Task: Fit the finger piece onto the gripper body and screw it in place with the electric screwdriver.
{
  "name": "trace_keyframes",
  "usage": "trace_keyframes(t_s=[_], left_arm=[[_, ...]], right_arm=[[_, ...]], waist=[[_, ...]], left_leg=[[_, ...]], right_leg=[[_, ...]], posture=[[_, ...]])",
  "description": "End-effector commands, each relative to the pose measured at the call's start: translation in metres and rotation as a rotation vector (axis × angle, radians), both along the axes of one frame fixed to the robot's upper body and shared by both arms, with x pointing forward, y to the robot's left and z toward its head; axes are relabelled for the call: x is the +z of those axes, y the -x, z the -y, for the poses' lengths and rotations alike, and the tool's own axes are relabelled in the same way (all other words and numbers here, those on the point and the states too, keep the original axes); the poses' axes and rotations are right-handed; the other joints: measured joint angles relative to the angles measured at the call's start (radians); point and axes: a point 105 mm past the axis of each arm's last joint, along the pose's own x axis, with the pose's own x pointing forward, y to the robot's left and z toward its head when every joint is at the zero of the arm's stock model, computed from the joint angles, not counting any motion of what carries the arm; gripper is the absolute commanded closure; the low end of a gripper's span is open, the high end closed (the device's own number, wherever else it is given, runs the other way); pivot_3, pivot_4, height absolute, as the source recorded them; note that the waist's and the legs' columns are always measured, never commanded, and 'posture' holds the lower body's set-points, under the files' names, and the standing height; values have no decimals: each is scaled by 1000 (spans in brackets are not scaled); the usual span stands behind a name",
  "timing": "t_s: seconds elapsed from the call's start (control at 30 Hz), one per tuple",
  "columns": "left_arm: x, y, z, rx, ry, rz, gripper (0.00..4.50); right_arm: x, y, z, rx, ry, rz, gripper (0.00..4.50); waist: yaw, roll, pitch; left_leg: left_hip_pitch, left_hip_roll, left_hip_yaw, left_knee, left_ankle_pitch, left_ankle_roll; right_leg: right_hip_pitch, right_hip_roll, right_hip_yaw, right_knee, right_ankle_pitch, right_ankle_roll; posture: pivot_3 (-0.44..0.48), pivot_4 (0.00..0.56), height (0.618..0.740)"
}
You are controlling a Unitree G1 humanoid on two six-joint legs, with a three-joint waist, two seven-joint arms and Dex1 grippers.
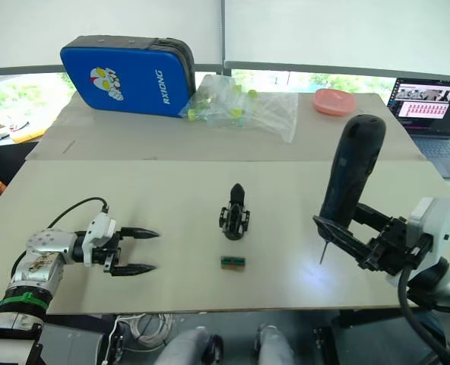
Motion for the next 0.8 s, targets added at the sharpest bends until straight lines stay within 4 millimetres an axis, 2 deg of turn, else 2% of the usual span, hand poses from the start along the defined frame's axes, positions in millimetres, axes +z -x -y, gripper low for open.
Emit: trace_keyframes(t_s=[0.03, 0.2, 0.37, 0.6, 0.8], left_arm=[[6, 11, 30, -121, 21, 33, 54], [11, 5, 71, -147, 42, 87, 54], [-8, 14, 109, -230, -15, 47, 54], [-16, 7, 134, -177, -23, 100, 54], [-13, 1, 134, -129, -6, 109, 54]], right_arm=[[19, 9, -34, 127, 21, 139, 2619], [28, 13, -81, 289, -37, 209, 2619], [24, 6, -113, 400, -72, 213, 2619], [15, -2, -127, 449, -47, 239, 2619], [12, -3, -128, 446, -43, 252, 2619]], waist=[[-1, 1, 0], [-1, 0, 1], [0, 0, 1], [1, -1, 2], [1, -1, 2]], left_leg=[[1, 0, 0, 0, 0, 0], [4, 2, 0, 0, 2, -3], [4, 2, 0, 0, 2, -2], [2, -1, 0, 4, 3, -3], [3, -1, 0, 4, 3, -4]], right_leg=[[0, 0, 0, 0, -1, 2], [1, 1, -1, 2, -1, 1], [2, 2, -1, 2, 0, -1], [2, 1, -1, 2, 2, -4], [2, 2, -1, 2, 2, -3]], posture=[[0, 150, 740], [0, 150, 740], [0, 150, 740], [0, 150, 740], [0, 150, 740]])
